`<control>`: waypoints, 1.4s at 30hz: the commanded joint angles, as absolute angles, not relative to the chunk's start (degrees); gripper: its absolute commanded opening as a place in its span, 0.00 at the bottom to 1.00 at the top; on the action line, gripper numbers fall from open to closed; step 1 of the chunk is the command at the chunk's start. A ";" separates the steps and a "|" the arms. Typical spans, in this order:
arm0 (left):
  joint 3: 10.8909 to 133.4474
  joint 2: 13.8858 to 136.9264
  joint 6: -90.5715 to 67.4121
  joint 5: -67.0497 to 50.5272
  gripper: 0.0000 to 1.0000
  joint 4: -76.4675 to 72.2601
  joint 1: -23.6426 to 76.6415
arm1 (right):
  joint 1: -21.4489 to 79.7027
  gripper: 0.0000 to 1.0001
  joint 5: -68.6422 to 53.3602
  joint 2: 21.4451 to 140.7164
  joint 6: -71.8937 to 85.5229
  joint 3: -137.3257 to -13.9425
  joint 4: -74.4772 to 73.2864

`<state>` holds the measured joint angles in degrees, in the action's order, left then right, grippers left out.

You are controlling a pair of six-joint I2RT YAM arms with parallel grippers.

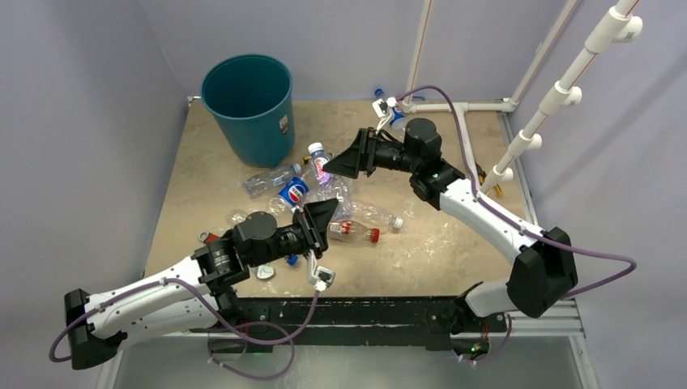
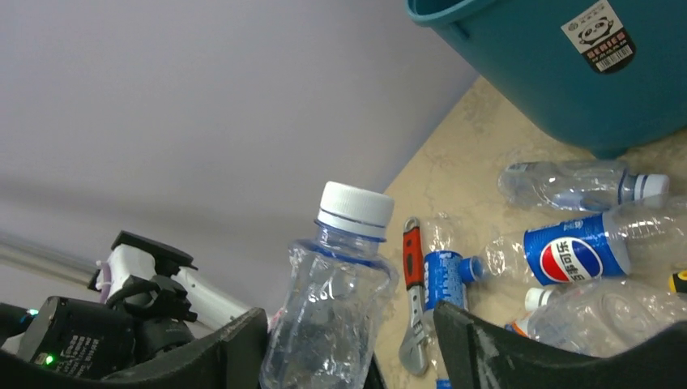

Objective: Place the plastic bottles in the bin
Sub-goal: Place the plastic bottle in the trash bin.

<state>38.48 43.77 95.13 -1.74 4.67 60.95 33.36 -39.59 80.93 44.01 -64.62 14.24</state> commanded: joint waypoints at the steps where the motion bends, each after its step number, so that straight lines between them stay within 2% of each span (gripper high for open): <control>1: 38.89 43.71 96.56 -0.52 0.00 0.88 61.50 | 33.59 0.75 -43.07 80.00 43.06 -62.98 17.10; 4: 39.02 44.47 96.66 -0.44 0.00 0.88 61.61 | 33.65 0.67 -44.90 80.43 43.99 -62.68 18.18; 8: 39.11 45.25 96.74 -0.35 0.00 -1.55 61.61 | 34.45 0.70 -48.83 81.29 46.24 -61.33 21.41; 11: 39.20 45.52 97.03 -0.29 0.00 -1.88 61.61 | 34.54 0.67 -49.34 80.91 45.87 -60.84 21.09; 17: 38.88 45.65 95.80 -0.29 0.00 -2.81 61.61 | 34.54 0.47 -49.65 79.01 46.01 -59.66 21.43; 21: 38.76 45.16 92.92 -0.18 0.29 -3.59 61.61 | 34.09 0.42 -47.48 75.16 46.21 -58.24 22.77; 22: 38.76 45.02 92.11 -0.18 0.45 -3.65 61.61 | 33.90 0.42 -46.56 74.04 45.96 -58.05 22.91; 23: 38.76 45.00 91.20 -0.18 0.66 -3.87 61.61 | 33.66 0.41 -45.71 72.71 45.59 -57.83 22.98; 24: 38.73 45.06 90.30 1.27 0.78 -4.13 61.61 | 33.51 0.41 -44.53 71.24 44.99 -57.64 23.05; 25: 38.61 45.15 89.27 2.05 0.83 -4.58 61.61 | 33.40 0.41 -42.79 69.52 44.00 -57.51 22.80; 31: 37.91 45.13 76.32 5.43 0.91 -10.58 61.61 | 33.21 0.41 -27.10 56.64 33.20 -57.57 17.03; 36: 41.11 45.82 53.63 12.71 0.95 -13.34 61.61 | 33.16 0.41 -16.94 44.73 23.50 -54.25 14.85; 40: 44.46 49.16 33.37 23.38 0.97 -11.84 61.61 | 33.22 0.41 -15.59 38.54 18.50 -50.63 12.14; 42: 46.45 50.96 26.19 23.53 0.97 -8.50 61.48 | 33.31 0.41 -14.91 36.38 17.73 -47.87 11.30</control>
